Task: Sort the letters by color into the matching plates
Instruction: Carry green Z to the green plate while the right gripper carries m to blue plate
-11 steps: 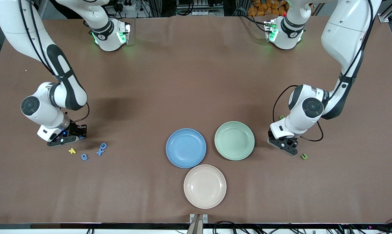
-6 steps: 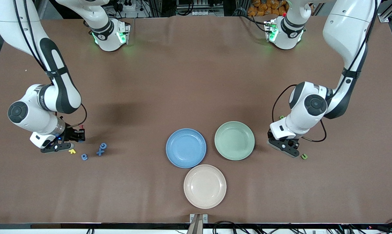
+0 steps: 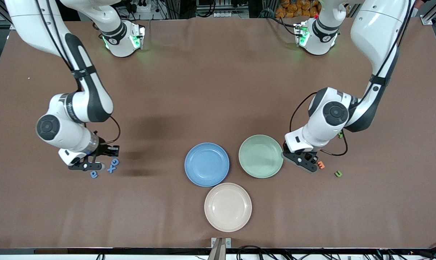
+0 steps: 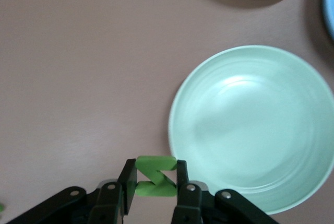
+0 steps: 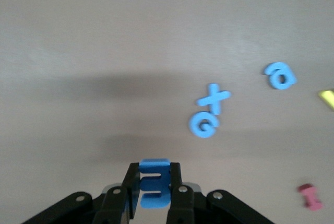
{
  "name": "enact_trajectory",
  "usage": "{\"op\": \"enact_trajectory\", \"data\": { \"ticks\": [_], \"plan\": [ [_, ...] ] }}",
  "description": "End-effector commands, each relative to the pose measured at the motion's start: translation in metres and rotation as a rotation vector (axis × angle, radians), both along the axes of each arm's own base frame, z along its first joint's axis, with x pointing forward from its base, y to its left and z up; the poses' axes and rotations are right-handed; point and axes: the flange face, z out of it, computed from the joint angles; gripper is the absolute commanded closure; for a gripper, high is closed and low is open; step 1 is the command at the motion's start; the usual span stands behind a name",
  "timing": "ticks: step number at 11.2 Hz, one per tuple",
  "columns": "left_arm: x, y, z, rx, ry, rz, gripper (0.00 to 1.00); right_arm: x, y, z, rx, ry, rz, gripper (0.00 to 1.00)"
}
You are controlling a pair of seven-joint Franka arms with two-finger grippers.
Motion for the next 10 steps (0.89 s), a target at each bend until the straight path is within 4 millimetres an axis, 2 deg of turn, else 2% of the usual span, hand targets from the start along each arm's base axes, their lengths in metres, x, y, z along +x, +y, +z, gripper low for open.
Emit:
{"op": "enact_trajectory", "data": {
  "ticks": [1,2,5,7,10],
  "plan": [
    [-0.006,-0.047,-0.011,-0.03,0.028,0.036,1.0,-0.001,0.063,0.013,0.008,-0.004,-0.116,0.87],
    [-0.009,-0.051,-0.023,-0.028,0.047,0.042,1.0,-0.003,0.088,0.016,0.012,-0.006,-0.15,0.87],
    [-0.015,-0.064,-0.04,-0.031,0.075,0.048,1.0,-0.004,0.168,0.015,0.031,-0.012,-0.33,0.87],
    [-0.018,-0.077,-0.051,-0.037,0.088,0.066,1.0,-0.001,0.203,0.014,0.049,-0.019,-0.405,0.87],
    [-0.018,-0.074,-0.068,-0.028,0.108,0.076,1.0,0.002,0.246,0.003,0.064,-0.022,-0.526,0.87]
  ]
}}
